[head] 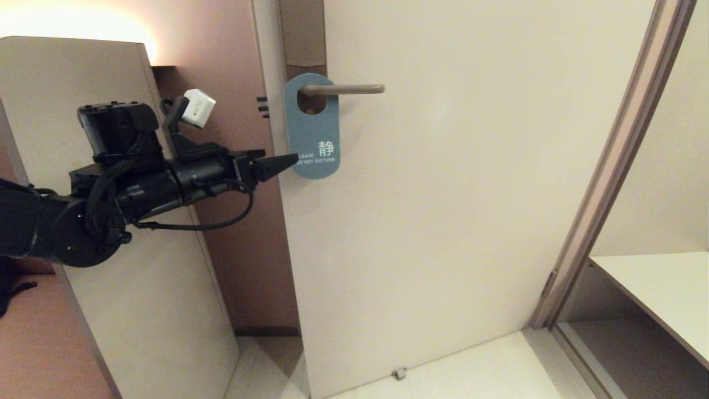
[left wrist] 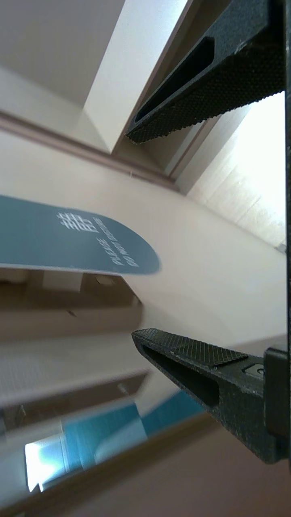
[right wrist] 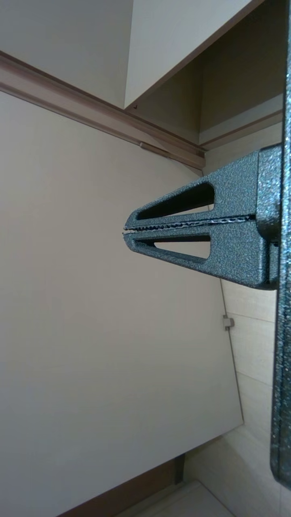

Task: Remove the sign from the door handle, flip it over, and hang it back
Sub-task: Take down the sign

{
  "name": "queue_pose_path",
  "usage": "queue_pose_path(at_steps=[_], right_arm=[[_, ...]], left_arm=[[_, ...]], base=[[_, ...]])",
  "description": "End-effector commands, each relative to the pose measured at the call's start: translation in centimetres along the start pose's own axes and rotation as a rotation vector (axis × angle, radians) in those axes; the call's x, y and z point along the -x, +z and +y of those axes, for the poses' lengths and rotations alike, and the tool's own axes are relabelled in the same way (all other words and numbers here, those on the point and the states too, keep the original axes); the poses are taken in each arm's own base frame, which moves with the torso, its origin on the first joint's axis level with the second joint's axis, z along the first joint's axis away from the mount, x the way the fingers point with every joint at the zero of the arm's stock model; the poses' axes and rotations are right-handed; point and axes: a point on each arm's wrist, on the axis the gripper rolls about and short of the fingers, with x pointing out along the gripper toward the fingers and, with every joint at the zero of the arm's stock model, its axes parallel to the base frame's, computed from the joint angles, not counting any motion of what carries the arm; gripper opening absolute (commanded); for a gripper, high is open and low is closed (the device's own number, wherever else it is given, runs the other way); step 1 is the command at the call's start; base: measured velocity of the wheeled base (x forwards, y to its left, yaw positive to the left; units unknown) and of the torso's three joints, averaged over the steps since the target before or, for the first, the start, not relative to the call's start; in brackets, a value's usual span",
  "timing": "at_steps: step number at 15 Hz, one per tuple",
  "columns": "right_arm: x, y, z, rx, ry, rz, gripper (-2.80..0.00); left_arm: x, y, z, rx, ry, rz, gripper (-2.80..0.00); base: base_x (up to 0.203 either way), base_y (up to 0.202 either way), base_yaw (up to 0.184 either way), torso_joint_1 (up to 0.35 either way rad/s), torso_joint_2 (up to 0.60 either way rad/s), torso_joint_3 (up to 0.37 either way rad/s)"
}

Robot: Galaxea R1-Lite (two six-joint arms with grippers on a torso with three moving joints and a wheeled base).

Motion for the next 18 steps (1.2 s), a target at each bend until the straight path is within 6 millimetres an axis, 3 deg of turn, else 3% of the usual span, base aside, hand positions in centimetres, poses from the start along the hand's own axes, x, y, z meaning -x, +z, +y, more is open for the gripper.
queue_pose_path(at_steps=[1,11,18], right_arm=[[0.0,0.0,0.0,0.001,0.001,0.001,-2.80],[0.0,0.0,0.0,0.001,0.001,0.001,-2.80],[0.0,0.0,0.0,0.001,0.001,0.001,-2.80]], left_arm=[[-1.3,-0.7,0.8,0.008,-0.032,0.013,0.00],[-4.5,-0.5,2.2,0.022,-0.129,-0.004,0.00],[-4.9,-0.9,2.2,0.025,-0.157,0.006,0.00]], base=[[0.000,0.000,0.000,0.000,0.00,0.000],[0.000,0.000,0.000,0.000,0.00,0.000],[0.000,0.000,0.000,0.000,0.00,0.000]])
